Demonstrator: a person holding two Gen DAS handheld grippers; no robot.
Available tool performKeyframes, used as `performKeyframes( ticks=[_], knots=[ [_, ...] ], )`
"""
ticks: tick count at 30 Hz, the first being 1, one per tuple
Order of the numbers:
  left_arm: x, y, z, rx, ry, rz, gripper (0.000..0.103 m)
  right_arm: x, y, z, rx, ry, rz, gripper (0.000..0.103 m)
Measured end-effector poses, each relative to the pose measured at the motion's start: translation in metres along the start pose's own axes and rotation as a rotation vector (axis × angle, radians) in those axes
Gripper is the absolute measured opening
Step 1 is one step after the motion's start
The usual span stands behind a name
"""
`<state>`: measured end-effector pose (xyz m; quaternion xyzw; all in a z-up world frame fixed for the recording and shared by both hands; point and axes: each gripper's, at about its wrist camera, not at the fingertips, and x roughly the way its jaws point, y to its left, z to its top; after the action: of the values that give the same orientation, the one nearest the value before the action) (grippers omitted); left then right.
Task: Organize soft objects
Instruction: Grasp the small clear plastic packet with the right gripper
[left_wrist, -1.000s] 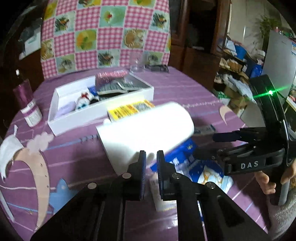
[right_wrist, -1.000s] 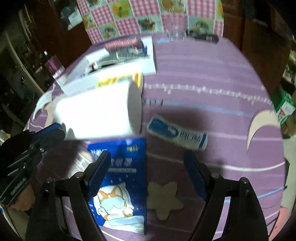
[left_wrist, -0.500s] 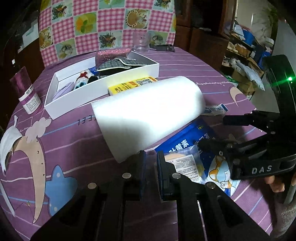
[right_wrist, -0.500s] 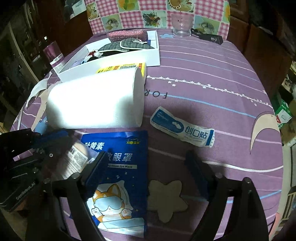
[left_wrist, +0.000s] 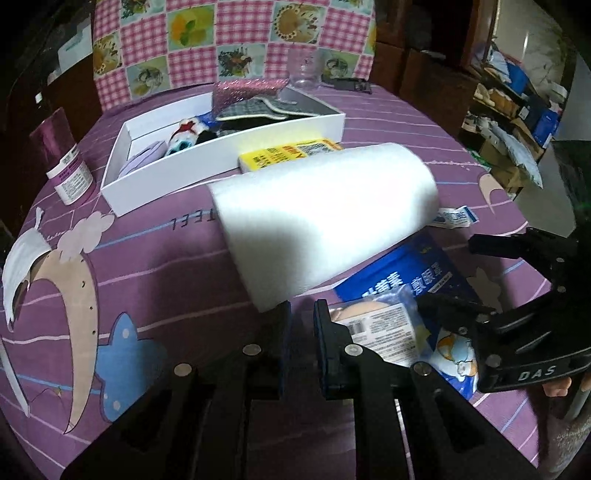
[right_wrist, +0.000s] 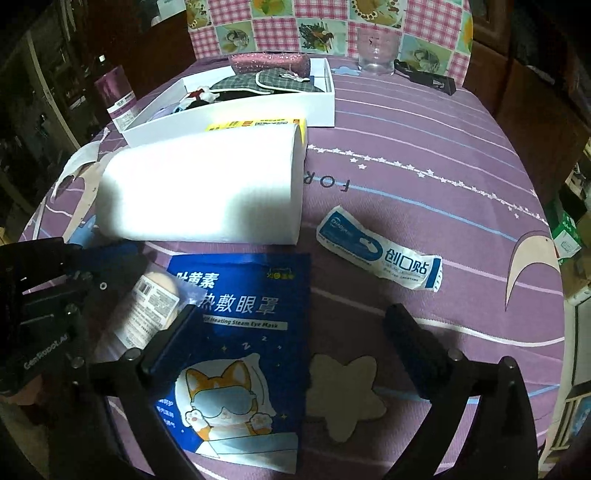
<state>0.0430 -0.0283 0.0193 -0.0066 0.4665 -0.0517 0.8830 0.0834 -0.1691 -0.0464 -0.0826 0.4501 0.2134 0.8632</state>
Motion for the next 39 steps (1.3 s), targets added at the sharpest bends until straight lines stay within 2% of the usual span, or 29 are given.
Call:
performKeyframes(
  ticks=[6, 14, 17, 20, 27, 29, 31, 33, 35, 36, 38, 39],
  knots=[
    [-0.006, 0.015, 0.002, -0.06, 0.004, -0.041, 0.013, -0.009, -0.007, 0.001, 0.041, -0.04, 0.026, 0.077],
    [-0.004, 0.009, 0.0, -0.043, 0.03, -0.064, 0.013, -0.025, 0.006, 0.001, 0.025, -0.123, 0.131, 0.069],
    [-0.004, 0.012, 0.001, -0.047, 0.037, -0.039, 0.017, -0.028, 0.015, 0.0, -0.001, -0.13, 0.18, 0.069],
    [-0.006, 0.023, 0.002, -0.071, 0.047, 0.021, 0.017, -0.027, 0.03, -0.003, -0.062, -0.126, 0.169, 0.069],
    [-0.006, 0.047, 0.002, -0.157, 0.08, 0.059, 0.017, -0.004, 0.06, -0.002, -0.166, -0.043, 0.16, 0.07],
    [-0.003, 0.046, 0.001, -0.152, 0.092, 0.068, 0.017, -0.003, 0.071, -0.005, -0.222, -0.062, 0.128, 0.073],
    [-0.005, 0.044, 0.0, -0.147, 0.089, 0.071, 0.017, 0.0, 0.081, -0.01, -0.29, -0.066, 0.111, 0.083],
    [-0.006, 0.044, -0.001, -0.147, 0.085, 0.079, 0.017, 0.002, 0.091, -0.017, -0.364, -0.081, 0.067, 0.086],
    [-0.006, 0.043, -0.001, -0.145, 0.081, 0.09, 0.017, 0.002, 0.088, -0.017, -0.354, -0.084, 0.082, 0.086],
    [-0.006, 0.042, -0.001, -0.145, 0.083, 0.09, 0.017, 0.002, 0.086, -0.016, -0.348, -0.081, 0.076, 0.086],
    [-0.004, 0.042, -0.001, -0.146, 0.087, 0.088, 0.017, 0.001, 0.08, -0.013, -0.319, -0.086, 0.059, 0.079],
    [-0.004, 0.042, -0.001, -0.145, 0.086, 0.09, 0.017, -0.001, 0.076, -0.013, -0.308, -0.093, 0.043, 0.067]
  ],
)
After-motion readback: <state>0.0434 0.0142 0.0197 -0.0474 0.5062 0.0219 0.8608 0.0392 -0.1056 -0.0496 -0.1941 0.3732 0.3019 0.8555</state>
